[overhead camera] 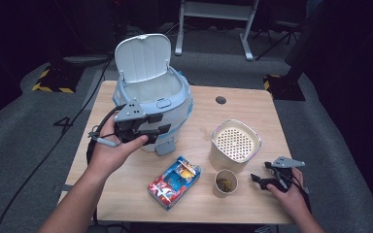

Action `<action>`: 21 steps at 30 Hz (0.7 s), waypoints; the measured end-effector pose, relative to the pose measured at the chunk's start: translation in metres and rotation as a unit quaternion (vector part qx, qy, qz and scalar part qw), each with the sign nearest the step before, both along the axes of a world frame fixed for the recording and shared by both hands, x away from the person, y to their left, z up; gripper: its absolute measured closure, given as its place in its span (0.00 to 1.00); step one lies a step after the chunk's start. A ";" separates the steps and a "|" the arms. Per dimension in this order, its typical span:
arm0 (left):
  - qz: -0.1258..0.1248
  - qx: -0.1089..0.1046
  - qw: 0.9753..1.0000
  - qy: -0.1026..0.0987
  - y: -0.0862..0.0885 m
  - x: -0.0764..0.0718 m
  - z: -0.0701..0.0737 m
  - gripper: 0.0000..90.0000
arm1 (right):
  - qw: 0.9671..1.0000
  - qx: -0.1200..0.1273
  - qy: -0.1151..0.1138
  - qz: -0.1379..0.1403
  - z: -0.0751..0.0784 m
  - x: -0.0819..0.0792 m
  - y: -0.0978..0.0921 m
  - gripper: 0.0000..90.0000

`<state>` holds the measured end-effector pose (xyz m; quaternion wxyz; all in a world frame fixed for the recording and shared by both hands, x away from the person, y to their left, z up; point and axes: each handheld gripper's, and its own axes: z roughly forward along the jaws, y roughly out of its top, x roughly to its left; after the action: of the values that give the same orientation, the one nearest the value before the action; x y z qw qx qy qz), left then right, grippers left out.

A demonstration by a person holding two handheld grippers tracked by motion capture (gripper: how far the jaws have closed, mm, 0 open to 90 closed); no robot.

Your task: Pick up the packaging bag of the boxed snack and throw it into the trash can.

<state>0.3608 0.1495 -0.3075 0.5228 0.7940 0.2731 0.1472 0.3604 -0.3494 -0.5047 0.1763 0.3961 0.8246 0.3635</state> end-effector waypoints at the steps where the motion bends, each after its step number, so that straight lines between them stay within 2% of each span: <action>1: -0.002 0.001 1.000 -0.002 0.000 0.000 -0.004 0.62 | 1.000 0.000 0.000 0.000 0.000 0.000 0.000 0.18; 3: -0.001 0.001 1.000 -0.002 0.000 -0.001 -0.008 0.63 | 1.000 0.000 0.000 0.000 0.000 0.000 0.000 0.18; 8: 0.002 0.003 1.000 0.021 0.001 -0.005 -0.034 0.65 | 1.000 0.000 0.000 0.000 0.000 0.000 0.000 0.18; 9: 0.002 0.003 1.000 0.021 0.001 -0.005 -0.034 0.65 | 1.000 0.000 0.000 0.000 0.000 0.000 0.000 0.18; 11: 0.001 0.001 1.000 0.031 0.001 -0.006 -0.044 0.65 | 1.000 0.000 0.000 0.000 0.000 0.000 0.000 0.18; 12: -0.001 0.004 0.999 0.045 -0.001 -0.006 -0.055 0.65 | 1.000 0.000 0.000 0.000 0.000 0.000 0.000 0.18; 15: -0.004 0.011 0.998 0.062 -0.003 -0.006 -0.073 0.66 | 1.000 0.000 0.000 0.000 0.000 0.000 0.000 0.18; 17: -0.005 0.015 0.998 0.064 -0.003 -0.006 -0.078 0.66 | 1.000 0.000 0.000 0.000 0.000 0.000 0.000 0.18; 19: -0.004 0.008 0.997 0.081 -0.006 -0.005 -0.093 0.66 | 1.000 0.000 0.000 0.000 0.000 0.000 0.000 0.18; 21: -0.003 0.011 0.996 0.084 -0.007 -0.004 -0.102 0.66 | 1.000 0.000 0.000 0.000 0.000 0.000 0.000 0.18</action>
<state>0.3568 0.1428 -0.4091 0.4897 0.8101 0.3118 0.0817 0.3604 -0.3494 -0.5047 0.1761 0.3962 0.8245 0.3635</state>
